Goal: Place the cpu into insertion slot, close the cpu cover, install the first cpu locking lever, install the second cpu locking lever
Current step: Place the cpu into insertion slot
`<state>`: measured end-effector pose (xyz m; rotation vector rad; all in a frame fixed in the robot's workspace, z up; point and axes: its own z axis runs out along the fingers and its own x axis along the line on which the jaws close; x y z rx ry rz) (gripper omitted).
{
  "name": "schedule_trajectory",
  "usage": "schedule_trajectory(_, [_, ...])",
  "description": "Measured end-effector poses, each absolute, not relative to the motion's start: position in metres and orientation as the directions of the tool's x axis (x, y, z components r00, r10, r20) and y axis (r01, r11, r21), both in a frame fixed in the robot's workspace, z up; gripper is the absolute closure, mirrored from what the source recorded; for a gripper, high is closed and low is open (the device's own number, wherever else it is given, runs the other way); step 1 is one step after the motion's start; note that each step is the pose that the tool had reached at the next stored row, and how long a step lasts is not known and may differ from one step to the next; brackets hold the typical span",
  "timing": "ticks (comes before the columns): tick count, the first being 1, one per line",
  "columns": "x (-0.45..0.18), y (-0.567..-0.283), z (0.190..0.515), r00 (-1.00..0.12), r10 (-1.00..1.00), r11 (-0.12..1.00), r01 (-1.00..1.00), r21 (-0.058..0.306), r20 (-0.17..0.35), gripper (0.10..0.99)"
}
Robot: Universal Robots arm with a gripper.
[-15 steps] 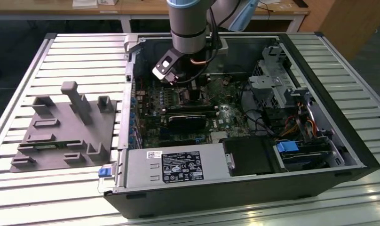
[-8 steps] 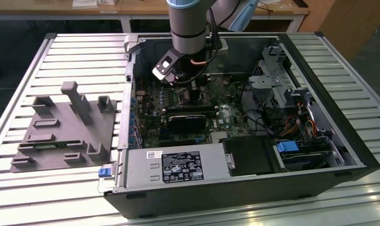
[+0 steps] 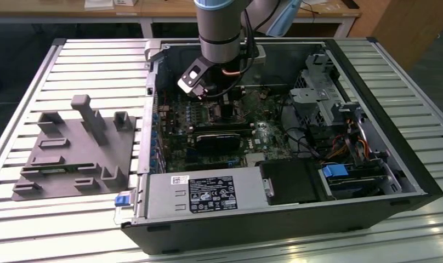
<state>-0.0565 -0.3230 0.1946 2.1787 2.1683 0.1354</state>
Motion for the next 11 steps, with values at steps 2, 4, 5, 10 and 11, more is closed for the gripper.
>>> schedule_trajectory(2, [-0.0565,-0.323,0.1946,0.004,1.0,-0.006,0.994,0.108,0.017,0.475])
schedule_trajectory(4, [-0.0566,-0.323,0.1946,0.004,1.0,-0.006,0.994,0.108,0.017,0.475])
schedule_trajectory(5, [-0.0565,-0.323,0.1946,0.004,1.0,-0.006,0.994,0.108,0.017,0.475])
schedule_trajectory(10, [-0.0566,-0.3231,0.1969,0.004,1.0,-0.006,0.994,0.108,0.017,0.475])
schedule_trajectory(11, [-0.0566,-0.3231,0.1983,0.004,1.0,-0.006,0.994,0.108,0.017,0.475])
